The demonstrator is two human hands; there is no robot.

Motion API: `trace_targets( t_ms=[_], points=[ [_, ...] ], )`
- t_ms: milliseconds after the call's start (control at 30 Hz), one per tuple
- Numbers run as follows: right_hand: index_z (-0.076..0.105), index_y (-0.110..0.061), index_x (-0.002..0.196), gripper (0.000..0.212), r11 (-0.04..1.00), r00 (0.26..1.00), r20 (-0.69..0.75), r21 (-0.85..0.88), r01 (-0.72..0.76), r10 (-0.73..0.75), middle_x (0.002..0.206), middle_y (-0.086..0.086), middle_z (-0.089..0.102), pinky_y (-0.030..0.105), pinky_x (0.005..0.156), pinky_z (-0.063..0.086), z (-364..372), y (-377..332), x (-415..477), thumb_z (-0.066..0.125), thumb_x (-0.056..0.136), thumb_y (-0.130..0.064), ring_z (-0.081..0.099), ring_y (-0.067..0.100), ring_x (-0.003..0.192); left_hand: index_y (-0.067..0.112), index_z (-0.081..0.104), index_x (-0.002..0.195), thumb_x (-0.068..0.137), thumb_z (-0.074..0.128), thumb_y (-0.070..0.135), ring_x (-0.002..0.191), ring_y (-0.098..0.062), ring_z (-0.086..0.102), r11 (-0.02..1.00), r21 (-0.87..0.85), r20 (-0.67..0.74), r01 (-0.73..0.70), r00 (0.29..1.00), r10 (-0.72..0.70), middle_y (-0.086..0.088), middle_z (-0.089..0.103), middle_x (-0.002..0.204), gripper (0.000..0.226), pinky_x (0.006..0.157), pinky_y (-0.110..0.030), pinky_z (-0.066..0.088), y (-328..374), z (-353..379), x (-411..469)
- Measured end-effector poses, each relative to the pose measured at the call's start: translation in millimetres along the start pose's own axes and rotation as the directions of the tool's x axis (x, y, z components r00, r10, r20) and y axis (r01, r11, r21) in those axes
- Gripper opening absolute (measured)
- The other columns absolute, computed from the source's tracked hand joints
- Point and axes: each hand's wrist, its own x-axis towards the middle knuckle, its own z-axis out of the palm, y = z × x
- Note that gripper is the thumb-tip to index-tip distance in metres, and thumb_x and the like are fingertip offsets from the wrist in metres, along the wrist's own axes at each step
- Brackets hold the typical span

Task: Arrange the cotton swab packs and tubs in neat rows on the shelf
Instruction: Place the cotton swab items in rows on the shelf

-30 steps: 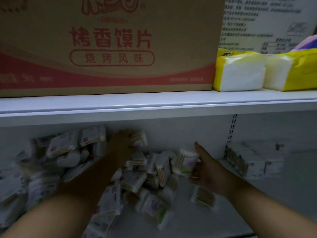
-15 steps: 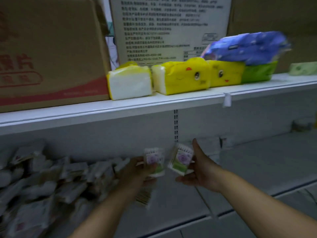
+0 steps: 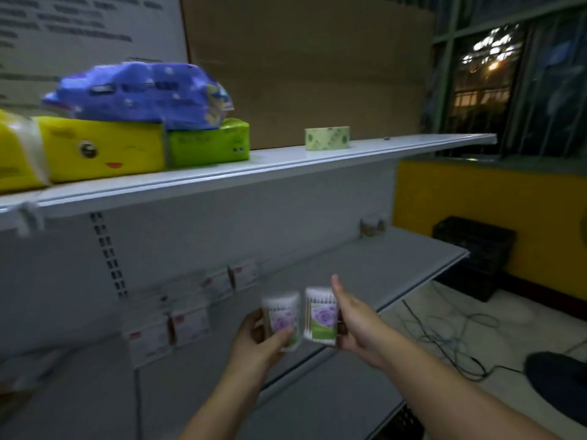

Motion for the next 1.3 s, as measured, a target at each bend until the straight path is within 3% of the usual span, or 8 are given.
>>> trace_targets(
  t_ms=[167,367,467,633,767,867,1000,1300],
  points=[
    [0.056,-0.017,0.118,0.071,1.000,0.994,-0.105,-0.013,0.008,-0.009,0.103,0.005,0.073,0.044,0.087,0.055,-63.4,0.8,48.8,0.045,0.069,-0.068,0.071,0.021,0.091,0.010,0.062,0.095,0.058,0.080,0.011,0.066,-0.007,0.069,0.999,0.018,0.068,-0.034,0.997,0.033,0.000,0.075,0.077,0.041,0.054,-0.019,0.052,-31.3,62.3,63.1],
    [0.050,-0.012,0.110,0.040,0.980,0.975,-0.223,-0.200,-0.023,-0.022,0.103,-0.002,0.064,0.041,0.088,0.055,-130.5,-14.8,112.7,0.056,0.088,-0.045,0.065,0.017,0.094,-0.008,0.063,0.099,0.027,0.090,0.042,0.059,-0.013,0.064,0.999,-0.003,0.143,0.041,0.989,-0.040,-0.014,0.071,0.075,0.091,0.046,-0.023,0.047,-77.3,127.7,160.0],
    [0.059,-0.021,0.106,0.030,0.976,0.987,-0.152,-0.219,0.021,-0.055,0.092,-0.006,0.070,0.025,0.068,0.058,-159.5,-26.1,141.9,0.073,0.080,-0.024,0.069,0.009,0.079,-0.014,0.063,0.090,0.029,0.090,0.044,0.054,-0.009,0.062,0.997,0.065,0.181,0.028,0.983,-0.040,-0.010,0.068,0.066,0.089,0.046,-0.019,0.046,-81.9,161.5,201.2],
    [0.062,-0.032,0.096,0.028,0.907,0.964,-0.216,-0.417,0.051,-0.153,0.085,-0.012,0.066,0.024,0.064,0.058,-201.5,-28.8,191.9,0.077,0.074,-0.024,0.066,0.009,0.075,0.001,0.061,0.085,0.067,0.080,-0.002,0.070,-0.023,0.058,0.983,0.182,-0.024,0.001,1.000,0.003,-0.016,0.063,0.075,0.026,0.052,-0.016,0.046,-96.9,199.5,241.9],
    [0.054,-0.049,0.086,0.031,0.775,0.931,-0.192,-0.618,0.131,-0.310,0.086,-0.021,0.065,0.014,0.065,0.050,-237.4,-27.1,241.4,0.079,0.068,-0.042,0.062,-0.001,0.078,0.029,0.053,0.082,0.070,0.080,0.007,0.071,-0.003,0.056,0.939,0.343,-0.152,0.007,0.987,0.049,0.007,0.062,0.081,0.037,0.058,-0.012,0.043,-104.2,214.4,275.2],
    [0.064,-0.043,0.090,0.033,0.797,0.939,-0.152,-0.581,0.166,-0.307,0.089,-0.014,0.071,0.036,0.076,0.057,-258.3,-20.3,287.5,0.076,0.061,-0.056,0.067,0.006,0.080,0.037,0.053,0.091,0.064,0.085,0.020,0.088,-0.015,0.064,0.908,0.414,-0.244,0.069,0.969,0.038,0.010,0.066,0.091,0.045,0.081,-0.035,0.051,-114.7,221.3,304.8],
    [0.063,-0.035,0.107,0.058,0.680,0.946,0.008,-0.693,0.238,-0.323,0.104,-0.012,0.063,0.032,0.087,0.050,-267.9,-22.3,344.9,0.063,0.062,-0.072,0.059,0.010,0.098,0.034,0.054,0.101,0.052,0.082,0.036,0.101,-0.023,0.064,0.903,0.410,-0.374,0.129,0.926,0.038,0.002,0.068,0.102,0.057,0.093,-0.046,0.050,-125.7,230.5,340.8],
    [0.057,-0.019,0.118,0.059,0.427,0.966,0.098,-0.883,0.196,-0.240,0.119,0.004,0.062,0.031,0.087,0.046,-267.5,-43.4,398.6,0.049,0.083,-0.066,0.058,0.023,0.112,0.036,0.045,0.129,0.072,0.075,0.051,0.111,-0.010,0.057,0.728,0.647,-0.465,0.227,0.874,0.141,0.015,0.060,0.118,0.067,0.085,-0.020,0.038,-131.2,253.3,350.2]
  ],
)
